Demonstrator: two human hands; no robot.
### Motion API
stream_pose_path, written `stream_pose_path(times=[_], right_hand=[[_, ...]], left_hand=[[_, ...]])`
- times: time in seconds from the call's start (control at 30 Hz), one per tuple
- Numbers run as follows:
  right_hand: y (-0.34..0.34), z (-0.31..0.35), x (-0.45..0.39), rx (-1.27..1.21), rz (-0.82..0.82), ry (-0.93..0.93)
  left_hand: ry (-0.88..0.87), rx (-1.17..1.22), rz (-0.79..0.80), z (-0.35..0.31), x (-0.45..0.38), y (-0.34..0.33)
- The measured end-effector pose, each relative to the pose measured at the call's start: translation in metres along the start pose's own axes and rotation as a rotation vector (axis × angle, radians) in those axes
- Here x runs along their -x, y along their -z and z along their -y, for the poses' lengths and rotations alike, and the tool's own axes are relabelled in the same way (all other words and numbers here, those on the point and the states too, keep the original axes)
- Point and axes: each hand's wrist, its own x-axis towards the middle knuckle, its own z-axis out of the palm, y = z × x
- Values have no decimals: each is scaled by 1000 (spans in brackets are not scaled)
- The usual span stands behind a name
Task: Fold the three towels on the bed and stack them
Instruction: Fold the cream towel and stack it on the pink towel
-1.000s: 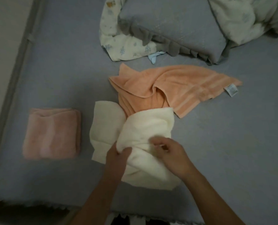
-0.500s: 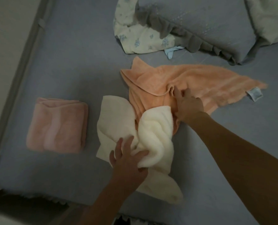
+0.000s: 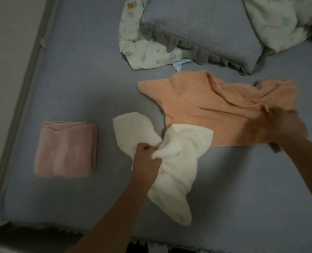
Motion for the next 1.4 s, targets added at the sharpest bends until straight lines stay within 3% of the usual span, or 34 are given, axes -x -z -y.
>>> stream_pose_path(times=[0.07,0.13,0.2,0.3,0.43,0.53,0.63,0.73,0.8,0.9,0.93,1.07,1.1,1.17,1.27,1.33,1.4], right_hand=[[-19,6,33,-103,-90,-33],[-41,30,76,-257,-61,117],[-63,64,120,-501,145,180],[-87,120,175,-777,469,73],[-101,164,208,-834,584,116],[-93,179,229,-993,722,246],[-84,182,244,-1015,707,333],[-70,169,249,-1103,570,253],[-59,157,250,-1210,570,159],[-46,144,251,-1269,644,82],[-44,141,252,-1271,699,83],[-34,122,253,-1196,910,141],[-31,114,254,-1205,902,142],[-26,94,251,-1307,798,92],[-21,72,245,-1432,511,-18],[-30,70,243,-1315,373,-56],[-47,78,243,-1129,349,-58]], left_hand=[[-56,77,-22,-25,-5,-2],[-113,142,-48,-36,-7,-4],[-130,159,-44,-31,-4,-5],[-13,115,-22,-1,1,2],[99,68,13,43,13,27],[-21,34,35,51,28,43],[-154,253,296,44,46,53],[-53,712,560,44,50,65],[67,792,415,43,37,70],[96,653,174,38,-3,71],[4,543,205,35,-14,70],[-741,-325,492,29,-41,59],[-816,-419,515,27,-40,61],[-876,-381,503,31,-35,75],[-743,-24,408,59,-17,107],[-461,196,425,85,2,128],[-203,408,398,114,22,142]])
